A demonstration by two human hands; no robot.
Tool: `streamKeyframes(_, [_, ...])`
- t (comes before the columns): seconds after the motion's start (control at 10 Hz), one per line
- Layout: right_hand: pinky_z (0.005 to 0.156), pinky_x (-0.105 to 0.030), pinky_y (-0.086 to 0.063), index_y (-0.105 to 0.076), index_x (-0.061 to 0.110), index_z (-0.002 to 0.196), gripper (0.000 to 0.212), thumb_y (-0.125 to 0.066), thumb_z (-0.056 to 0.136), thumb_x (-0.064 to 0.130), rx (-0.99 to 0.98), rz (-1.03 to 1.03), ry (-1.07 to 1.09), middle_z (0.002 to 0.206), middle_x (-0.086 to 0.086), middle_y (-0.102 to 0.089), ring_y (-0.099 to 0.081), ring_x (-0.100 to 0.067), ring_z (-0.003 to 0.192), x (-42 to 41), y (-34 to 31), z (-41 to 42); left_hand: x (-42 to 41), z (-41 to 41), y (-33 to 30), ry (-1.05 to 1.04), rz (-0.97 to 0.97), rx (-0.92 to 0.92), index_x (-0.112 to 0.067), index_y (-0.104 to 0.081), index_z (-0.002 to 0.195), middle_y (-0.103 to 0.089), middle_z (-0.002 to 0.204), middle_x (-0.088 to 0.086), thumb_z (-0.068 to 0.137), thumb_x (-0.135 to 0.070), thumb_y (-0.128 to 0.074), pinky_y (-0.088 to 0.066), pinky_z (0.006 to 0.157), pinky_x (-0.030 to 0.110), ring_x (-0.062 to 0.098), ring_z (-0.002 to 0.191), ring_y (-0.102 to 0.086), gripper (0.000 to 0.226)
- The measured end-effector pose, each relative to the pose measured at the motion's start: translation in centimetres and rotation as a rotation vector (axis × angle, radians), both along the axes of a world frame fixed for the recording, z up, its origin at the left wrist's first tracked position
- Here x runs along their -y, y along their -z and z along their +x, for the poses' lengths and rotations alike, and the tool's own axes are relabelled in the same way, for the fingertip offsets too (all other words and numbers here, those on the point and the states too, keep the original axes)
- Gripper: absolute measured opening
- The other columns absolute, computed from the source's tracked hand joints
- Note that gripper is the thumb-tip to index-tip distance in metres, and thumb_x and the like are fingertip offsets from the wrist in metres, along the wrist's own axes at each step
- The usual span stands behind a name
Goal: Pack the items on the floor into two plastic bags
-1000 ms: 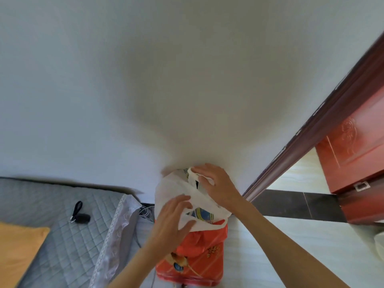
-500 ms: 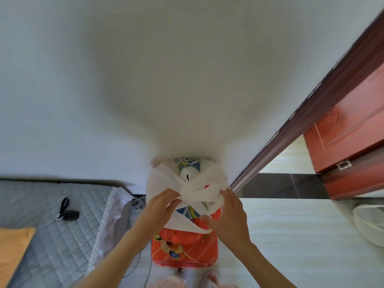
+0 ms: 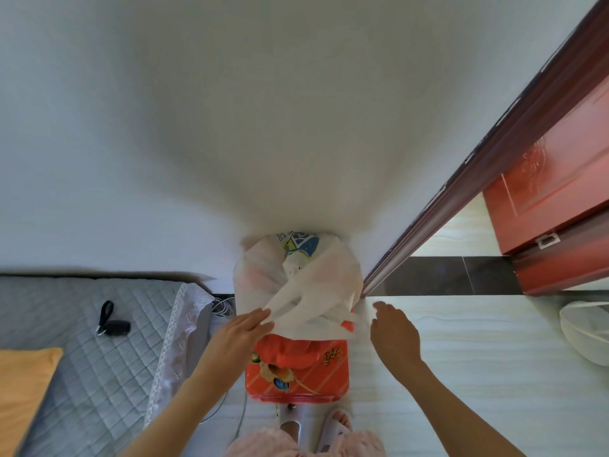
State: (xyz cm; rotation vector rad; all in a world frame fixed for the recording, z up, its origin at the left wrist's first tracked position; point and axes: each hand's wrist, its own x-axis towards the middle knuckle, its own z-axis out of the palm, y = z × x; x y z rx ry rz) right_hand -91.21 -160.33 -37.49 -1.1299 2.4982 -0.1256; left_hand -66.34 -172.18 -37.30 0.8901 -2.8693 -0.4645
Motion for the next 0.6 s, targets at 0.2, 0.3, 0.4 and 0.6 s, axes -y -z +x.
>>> streamKeyframes(0.2, [0.107,-0.028,-0.033,-0.042,0.019,0.134,0.044,-0.044,0.095,0.040,0.287,-0.288,0.018,0.138,0.006,-0.044,-0.040,-0.014,0.128,0.5,0.5,1.6,-1.4,-1.6,2.2,-0.087,0.072,0.264,-0.022,-0.073,0.080,-0.074,0.091,0.000,0.085,-0.039,-0.036,-0.055,0.080,0.036,0.018,0.094,-0.069,0.041])
streamKeyframes(0.3, [0.112,-0.037,-0.025,-0.028,0.023,0.144,0.058,-0.015,0.095,0.051,0.096,-0.189,-0.323,0.151,0.006,-0.023,-0.017,-0.018,0.142,0.9,2.3,3.6,-1.7,-4.4,1.9,-0.315,0.105,0.146,-0.013,-0.058,0.091,-0.066,0.080,0.003,0.093,-0.049,-0.019,-0.057,0.069,0.036,0.023,0.074,-0.066,0.054])
streamKeyframes(0.4, [0.092,-0.045,-0.051,-0.039,0.021,0.136,0.060,0.000,0.097,0.042,0.098,0.027,-0.347,0.144,-0.001,-0.037,-0.043,-0.025,0.131,0.9,4.1,4.3,-2.1,-6.6,4.1,-0.343,0.049,0.154,-0.014,-0.045,0.129,-0.057,0.122,0.015,0.094,-0.049,-0.017,-0.049,0.091,0.047,0.035,0.112,-0.057,0.057])
streamKeyframes(0.6, [0.110,-0.024,-0.030,-0.035,0.037,0.136,0.040,-0.040,0.096,0.038,0.495,-0.392,0.054,0.148,0.005,-0.034,-0.036,-0.010,0.133,2.0,-2.1,0.6,-2.6,-6.3,8.9,-0.176,-0.022,0.199,-0.027,-0.007,0.147,-0.023,0.149,0.010,0.096,-0.048,-0.005,-0.032,0.104,0.054,0.034,0.134,-0.034,0.055])
